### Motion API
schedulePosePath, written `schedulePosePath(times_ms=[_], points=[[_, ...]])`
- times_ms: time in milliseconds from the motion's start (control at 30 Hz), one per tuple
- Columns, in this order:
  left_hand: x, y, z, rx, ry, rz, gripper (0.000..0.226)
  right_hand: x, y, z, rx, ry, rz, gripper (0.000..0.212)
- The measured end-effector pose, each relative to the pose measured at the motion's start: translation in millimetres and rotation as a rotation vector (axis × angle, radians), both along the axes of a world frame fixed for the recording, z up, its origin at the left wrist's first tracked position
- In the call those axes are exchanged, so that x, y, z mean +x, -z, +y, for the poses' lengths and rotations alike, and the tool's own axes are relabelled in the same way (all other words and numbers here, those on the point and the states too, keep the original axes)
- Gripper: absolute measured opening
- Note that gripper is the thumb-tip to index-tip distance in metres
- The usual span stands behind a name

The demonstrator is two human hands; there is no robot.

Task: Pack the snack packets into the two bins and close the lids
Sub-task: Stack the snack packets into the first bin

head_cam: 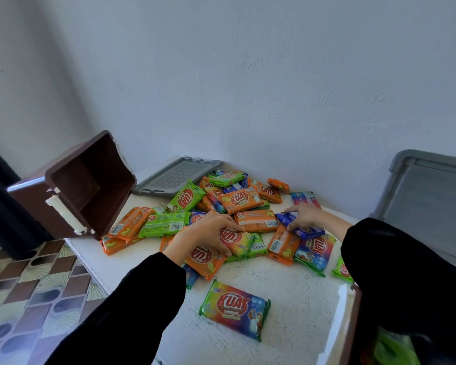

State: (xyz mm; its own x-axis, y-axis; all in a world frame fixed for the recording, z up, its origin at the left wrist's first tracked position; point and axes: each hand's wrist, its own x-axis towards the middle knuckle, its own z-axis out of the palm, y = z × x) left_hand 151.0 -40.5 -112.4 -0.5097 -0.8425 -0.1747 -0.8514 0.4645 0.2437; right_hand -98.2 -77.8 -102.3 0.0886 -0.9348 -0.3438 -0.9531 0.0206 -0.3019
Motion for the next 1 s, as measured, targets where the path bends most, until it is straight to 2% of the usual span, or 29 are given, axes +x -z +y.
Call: schedulePosePath(times_ms=[233, 467, 633, 767, 1000], points=[[-7, -5, -7, -0.086, 0.033, 0.065, 0.07, -11, -18, 9, -0.088, 0.02, 0.046, 0.071], [-52, -50, -8, -0.22, 0.097, 0.181, 0.077, -52, -76, 49, -0.171, 0.07, -0.014, 0.076], [-105, -81, 8, -0.237, 0.257, 0.237, 0.079, -94, -115, 115, -0.238, 0.102, -0.072, 0.075], [-155, -101, 41, -0.211, 0.423, 0.292, 0.072, -126, -133, 181, -0.249, 0.121, 0.011, 0.076], [-222, -108, 120, -0.135, 0.721, 0.174, 0.076, -158, -127, 290, -0.15, 0.177, 0.099, 0.077]])
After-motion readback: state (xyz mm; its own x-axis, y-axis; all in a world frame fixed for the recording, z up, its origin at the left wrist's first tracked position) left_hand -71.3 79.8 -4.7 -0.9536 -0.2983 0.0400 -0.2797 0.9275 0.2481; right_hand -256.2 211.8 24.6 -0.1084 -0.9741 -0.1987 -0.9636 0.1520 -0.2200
